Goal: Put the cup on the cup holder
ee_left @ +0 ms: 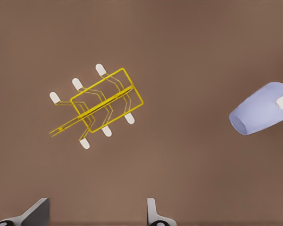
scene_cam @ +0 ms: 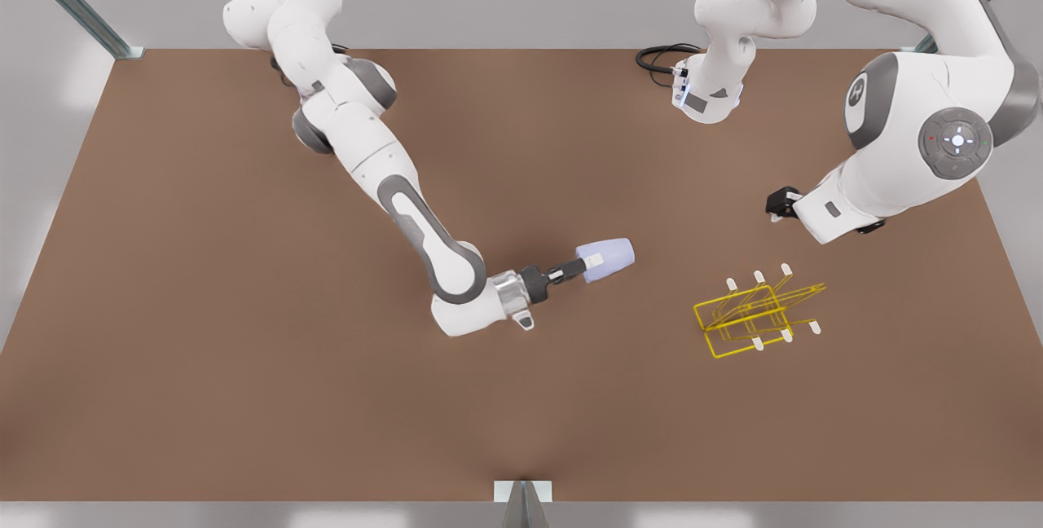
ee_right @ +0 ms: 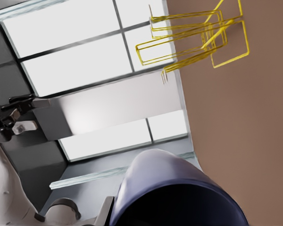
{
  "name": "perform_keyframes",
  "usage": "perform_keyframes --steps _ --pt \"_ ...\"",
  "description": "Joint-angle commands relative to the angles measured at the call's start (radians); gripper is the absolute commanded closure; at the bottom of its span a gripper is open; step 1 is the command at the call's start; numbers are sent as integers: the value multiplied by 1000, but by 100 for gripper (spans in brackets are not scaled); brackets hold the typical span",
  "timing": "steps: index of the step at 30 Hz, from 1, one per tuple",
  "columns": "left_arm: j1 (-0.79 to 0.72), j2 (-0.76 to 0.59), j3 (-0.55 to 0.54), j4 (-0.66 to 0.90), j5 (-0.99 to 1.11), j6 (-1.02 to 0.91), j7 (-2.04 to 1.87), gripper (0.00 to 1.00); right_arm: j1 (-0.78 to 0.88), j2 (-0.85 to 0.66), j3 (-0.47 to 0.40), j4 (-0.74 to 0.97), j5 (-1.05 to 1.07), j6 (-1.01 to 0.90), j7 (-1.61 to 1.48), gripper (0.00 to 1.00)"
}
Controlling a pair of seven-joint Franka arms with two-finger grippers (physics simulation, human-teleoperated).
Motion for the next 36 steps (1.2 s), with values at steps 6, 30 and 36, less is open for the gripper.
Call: perform_keyframes --steps 6,30,36 --pt "-2 0 0 0 0 0 0 0 95 22 -71 1 24 207 -485 79" --pt "-12 13 0 2 0 9 -1 0 -142 -185 -152 -394 -161 14 -522 0" --pt "-186 111 0 2 -90 12 109 0 -383 -612 -161 -417 -951 -179 -287 0"
